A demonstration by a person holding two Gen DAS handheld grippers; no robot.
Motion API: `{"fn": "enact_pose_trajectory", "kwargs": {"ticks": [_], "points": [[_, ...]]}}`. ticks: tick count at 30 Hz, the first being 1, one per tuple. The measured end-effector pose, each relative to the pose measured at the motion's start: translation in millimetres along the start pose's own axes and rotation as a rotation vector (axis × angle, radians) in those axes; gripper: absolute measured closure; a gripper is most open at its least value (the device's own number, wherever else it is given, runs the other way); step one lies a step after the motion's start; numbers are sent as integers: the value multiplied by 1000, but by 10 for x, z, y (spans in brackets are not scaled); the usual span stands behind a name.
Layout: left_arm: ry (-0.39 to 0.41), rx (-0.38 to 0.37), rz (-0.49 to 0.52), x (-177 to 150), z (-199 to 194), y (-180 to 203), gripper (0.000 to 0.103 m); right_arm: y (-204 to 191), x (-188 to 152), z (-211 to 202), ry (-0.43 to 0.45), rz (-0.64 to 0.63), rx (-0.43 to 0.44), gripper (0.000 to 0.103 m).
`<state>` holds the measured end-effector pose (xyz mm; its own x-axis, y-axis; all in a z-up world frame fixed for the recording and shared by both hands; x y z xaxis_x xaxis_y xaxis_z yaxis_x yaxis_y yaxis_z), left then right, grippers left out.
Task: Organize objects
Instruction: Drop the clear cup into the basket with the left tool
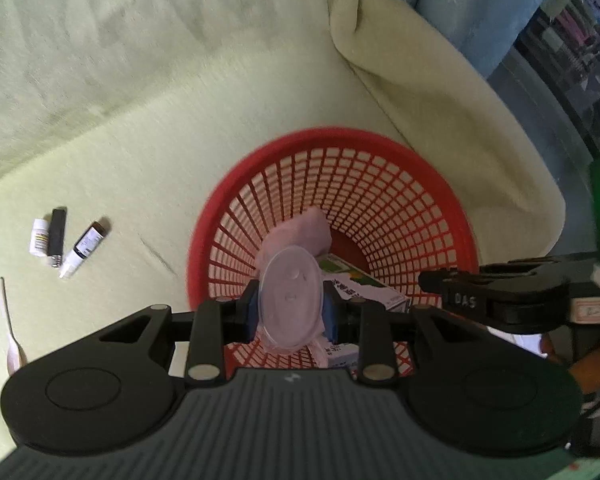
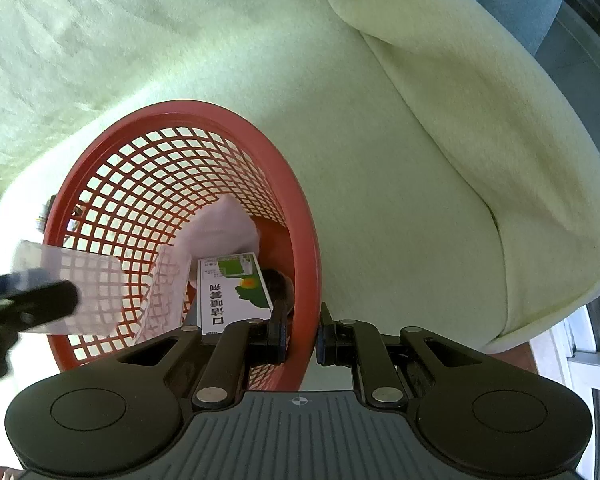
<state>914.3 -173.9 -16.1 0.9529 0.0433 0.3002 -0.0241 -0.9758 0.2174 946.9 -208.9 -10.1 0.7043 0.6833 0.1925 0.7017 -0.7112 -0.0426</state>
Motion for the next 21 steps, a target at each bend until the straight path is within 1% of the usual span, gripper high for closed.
{"fn": "enact_pose_trajectory", "kwargs": {"ticks": [9, 15, 16, 17, 18, 21], "points": [[-33, 4, 10, -23, 194, 69, 77, 7, -6, 9, 2, 8, 6, 93], [-27, -18, 22, 13, 226, 134, 77, 12, -4, 3, 2, 10, 8, 93], [-24, -20, 21, 20, 220, 146, 75, 15, -2, 9, 2, 10, 8, 93], [-22, -22, 21, 25, 212, 153, 70, 17, -2, 9, 2, 10, 7, 93], [-23, -21, 22, 36, 211, 157, 60, 18, -2, 8, 1, 11, 7, 93], [-19, -7, 32, 47, 198, 156, 59, 17, -2, 7, 2, 10, 7, 93]]}}
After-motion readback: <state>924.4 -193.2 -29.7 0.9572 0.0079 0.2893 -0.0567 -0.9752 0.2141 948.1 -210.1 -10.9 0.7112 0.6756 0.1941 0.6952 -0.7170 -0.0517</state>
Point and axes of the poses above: each gripper's, at about its wrist camera, not at the fingertips, and z roughly the way its jaws point, y to its right, x to its top, the point moved 10 cm from there along z, roughly the way its jaws point, and after that the axes turned 4 degrees about -x, right-handed, at the moved point
